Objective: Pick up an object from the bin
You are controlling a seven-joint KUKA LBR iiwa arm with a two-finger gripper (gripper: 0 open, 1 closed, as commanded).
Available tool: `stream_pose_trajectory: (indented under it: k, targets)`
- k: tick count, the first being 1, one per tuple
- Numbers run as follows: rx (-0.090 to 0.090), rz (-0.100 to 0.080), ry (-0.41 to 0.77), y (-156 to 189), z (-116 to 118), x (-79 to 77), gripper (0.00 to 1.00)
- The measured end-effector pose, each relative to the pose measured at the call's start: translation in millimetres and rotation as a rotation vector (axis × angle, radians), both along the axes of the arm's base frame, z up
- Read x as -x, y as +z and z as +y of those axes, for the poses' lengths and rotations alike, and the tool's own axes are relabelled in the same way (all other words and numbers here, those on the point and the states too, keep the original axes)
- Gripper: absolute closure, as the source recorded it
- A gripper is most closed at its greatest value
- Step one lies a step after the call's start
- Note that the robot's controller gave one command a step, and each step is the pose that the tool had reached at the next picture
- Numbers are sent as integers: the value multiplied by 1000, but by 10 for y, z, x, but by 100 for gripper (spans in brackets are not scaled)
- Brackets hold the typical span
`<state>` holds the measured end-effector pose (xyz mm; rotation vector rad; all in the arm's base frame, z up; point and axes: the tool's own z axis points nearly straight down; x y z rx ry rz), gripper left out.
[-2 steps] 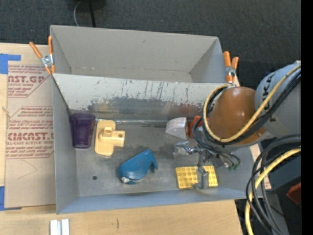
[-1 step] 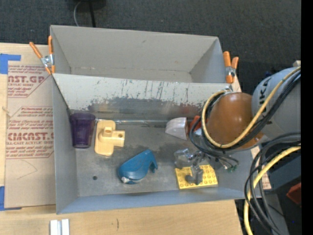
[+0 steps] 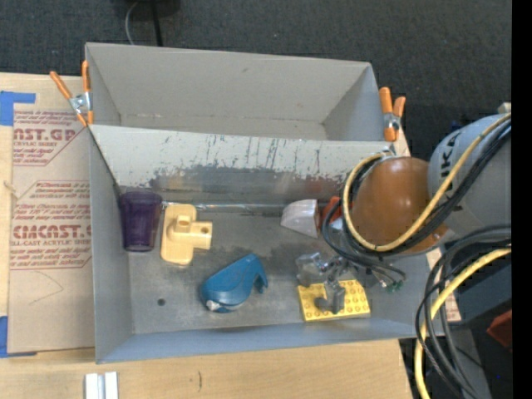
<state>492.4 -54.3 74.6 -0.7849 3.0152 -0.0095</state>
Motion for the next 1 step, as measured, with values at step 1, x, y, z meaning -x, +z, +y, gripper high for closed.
stream_pose_trajectory:
  k: [1]
  targets:
    - [-2,-3,-37,1566,-81,-30,100]
